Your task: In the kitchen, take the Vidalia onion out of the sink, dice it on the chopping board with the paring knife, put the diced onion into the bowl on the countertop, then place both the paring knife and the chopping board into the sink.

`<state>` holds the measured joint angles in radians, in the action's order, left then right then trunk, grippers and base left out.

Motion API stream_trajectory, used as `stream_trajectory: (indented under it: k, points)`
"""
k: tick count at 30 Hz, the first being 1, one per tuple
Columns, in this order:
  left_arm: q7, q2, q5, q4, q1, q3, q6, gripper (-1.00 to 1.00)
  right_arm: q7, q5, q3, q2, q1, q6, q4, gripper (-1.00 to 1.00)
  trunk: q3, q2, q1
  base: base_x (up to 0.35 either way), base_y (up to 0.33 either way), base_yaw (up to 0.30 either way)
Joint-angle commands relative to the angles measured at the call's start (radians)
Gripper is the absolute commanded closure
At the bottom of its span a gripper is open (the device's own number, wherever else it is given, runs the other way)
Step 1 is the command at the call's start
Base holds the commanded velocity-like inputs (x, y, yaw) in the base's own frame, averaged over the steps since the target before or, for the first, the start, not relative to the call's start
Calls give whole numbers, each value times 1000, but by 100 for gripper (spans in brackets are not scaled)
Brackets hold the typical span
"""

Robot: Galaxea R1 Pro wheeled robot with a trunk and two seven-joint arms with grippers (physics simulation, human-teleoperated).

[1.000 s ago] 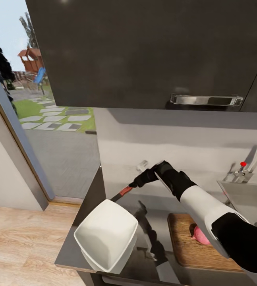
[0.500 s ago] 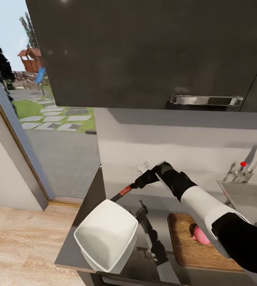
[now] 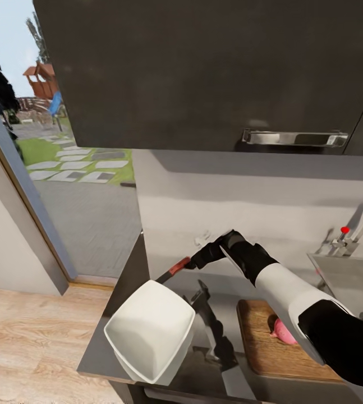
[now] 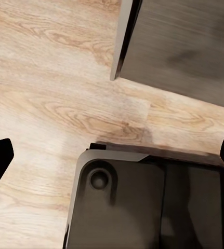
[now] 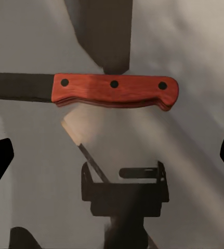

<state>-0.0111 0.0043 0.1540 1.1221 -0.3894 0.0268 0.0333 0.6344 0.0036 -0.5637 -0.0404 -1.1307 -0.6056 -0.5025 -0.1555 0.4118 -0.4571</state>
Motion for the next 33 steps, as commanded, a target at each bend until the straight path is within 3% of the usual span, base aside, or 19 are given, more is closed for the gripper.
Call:
stream_trajectory:
  k: [1, 15, 21, 27, 33]
  points:
    - [-1, 0, 10, 1, 0, -1, 3, -100, 2, 1, -2, 0, -1, -5, 0, -100, -3, 2, -1, 0, 0, 0]
    - [-1, -7, 10, -8, 0, -1, 3, -100, 5, 11, -1, 3, -1, -4, -10, -100, -13, 2, -1, 0, 0, 0]
    - [-1, -7, 10, -12, 0, -2, 3, -100, 4, 69, 3, 15, -8, -14, -49, -100, -13, 2, -1, 0, 0, 0]
    - [-1, -7, 10, -18, 0, -2, 3, -100, 7, 79, 5, 15, -142, -74, -49, -100, -13, 2, -1, 0, 0, 0]
    - [0, -9, 10, -19, 0, -2, 3, -100, 7, 79, 5, 3, -238, -126, -46, -100, -13, 2, -1, 0, 0, 0]
